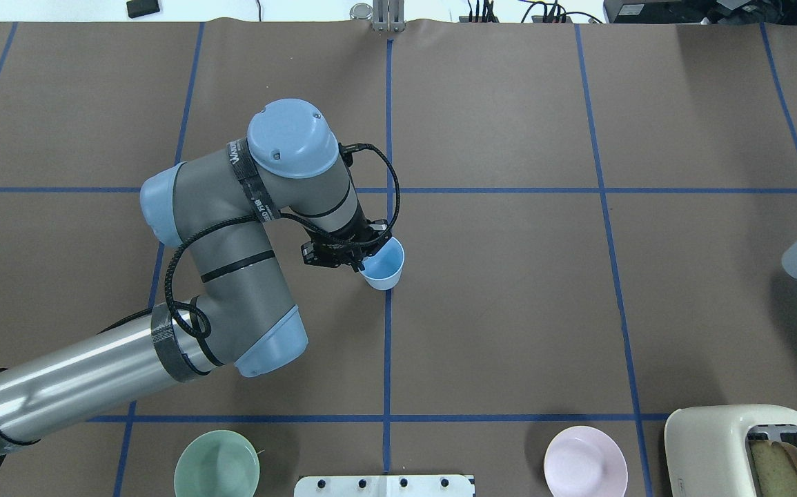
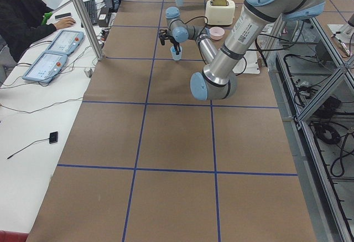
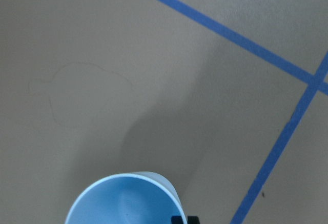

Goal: Stack blue cups with both arms
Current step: 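Release the cup with the left gripper while the right gripper grasps the other cup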

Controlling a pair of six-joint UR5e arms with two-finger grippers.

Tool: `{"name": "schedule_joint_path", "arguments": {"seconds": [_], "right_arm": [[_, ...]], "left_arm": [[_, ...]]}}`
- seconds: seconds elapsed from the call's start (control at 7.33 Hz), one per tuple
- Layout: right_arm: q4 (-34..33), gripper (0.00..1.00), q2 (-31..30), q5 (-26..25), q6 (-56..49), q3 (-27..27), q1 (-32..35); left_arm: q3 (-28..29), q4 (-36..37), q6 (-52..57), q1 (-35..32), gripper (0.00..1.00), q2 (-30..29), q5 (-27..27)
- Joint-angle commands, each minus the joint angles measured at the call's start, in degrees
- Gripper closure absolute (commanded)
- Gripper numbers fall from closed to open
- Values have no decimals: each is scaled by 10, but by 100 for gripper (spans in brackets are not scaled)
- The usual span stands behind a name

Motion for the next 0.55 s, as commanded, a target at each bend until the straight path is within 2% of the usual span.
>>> {"name": "schedule_joint_path", "arguments": {"seconds": [0.0,0.14,0.27,0.41], "right_arm": [[-140,100,28,7,-1,96,9],[-181,100,47,10,-1,115,10],[-198,100,62,12,0,120,10],[-234,100,95,17,0,122,10]], "left_arm": [[24,-33,0,2,97,0,1],[25,-34,0,3,94,0,1],[24,-35,0,3,86,0,1],[19,-46,2,2,20,0,1]]}}
